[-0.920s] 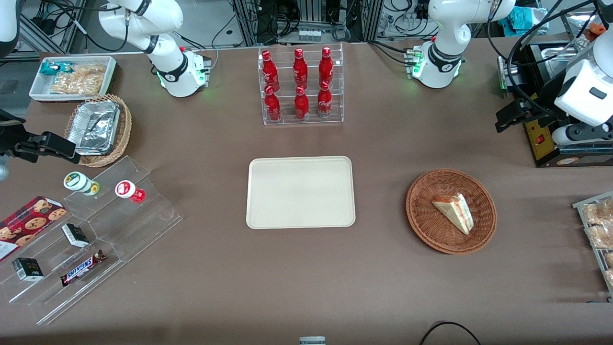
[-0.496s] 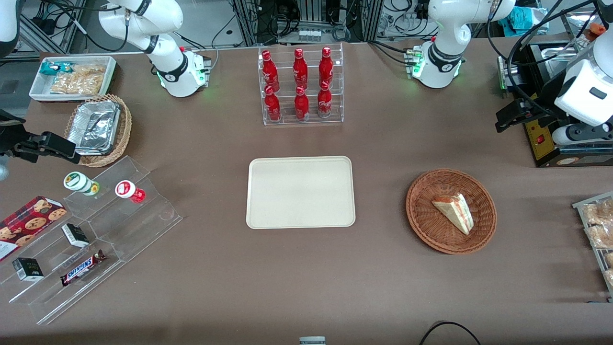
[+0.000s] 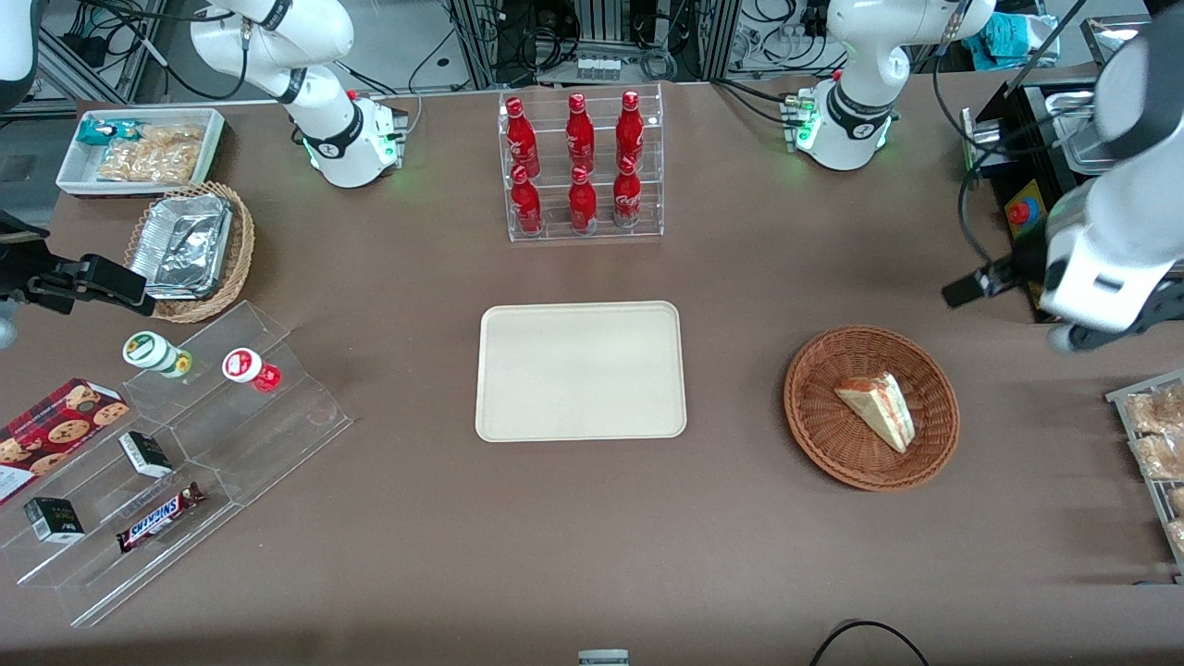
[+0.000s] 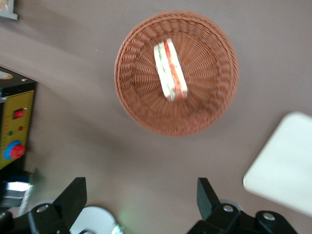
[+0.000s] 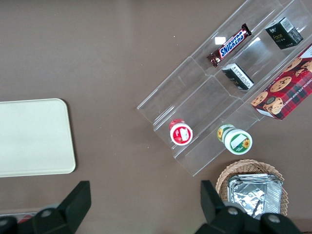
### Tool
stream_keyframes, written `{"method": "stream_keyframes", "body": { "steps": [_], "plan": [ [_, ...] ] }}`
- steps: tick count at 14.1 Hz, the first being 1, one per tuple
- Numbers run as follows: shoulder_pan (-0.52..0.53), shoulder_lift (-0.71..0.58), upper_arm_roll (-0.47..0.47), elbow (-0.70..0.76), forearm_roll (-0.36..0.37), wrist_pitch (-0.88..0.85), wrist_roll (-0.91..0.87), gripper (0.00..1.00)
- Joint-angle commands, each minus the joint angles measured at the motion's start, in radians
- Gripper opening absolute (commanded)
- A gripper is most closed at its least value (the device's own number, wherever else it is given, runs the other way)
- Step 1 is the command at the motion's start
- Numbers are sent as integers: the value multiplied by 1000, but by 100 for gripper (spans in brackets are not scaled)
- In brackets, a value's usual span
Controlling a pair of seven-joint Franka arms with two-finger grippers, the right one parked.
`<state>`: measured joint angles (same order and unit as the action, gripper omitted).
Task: Place sandwich from basket to tray
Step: 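Move the left gripper from rest toward the wicker basket, then lower the left gripper over the wrapped sandwich and grasp it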
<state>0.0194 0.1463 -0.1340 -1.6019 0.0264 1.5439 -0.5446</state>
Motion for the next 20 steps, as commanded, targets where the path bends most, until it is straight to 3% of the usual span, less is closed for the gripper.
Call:
{"method": "stream_keyframes", "body": {
  "steps": [1, 7, 16, 17, 18, 20],
  "plan": [
    [10, 25, -12, -136, 20, 149, -75, 100],
    [8, 258, -10, -141, 23, 361, -196, 100],
    [11, 345, 11, -248, 15, 613, -270, 97],
    [11, 352, 11, -250, 15, 624, -284, 89],
    [11, 358, 11, -250, 15, 630, -291, 70],
    [10, 363, 11, -253, 17, 633, -302, 43]
  ]
}}
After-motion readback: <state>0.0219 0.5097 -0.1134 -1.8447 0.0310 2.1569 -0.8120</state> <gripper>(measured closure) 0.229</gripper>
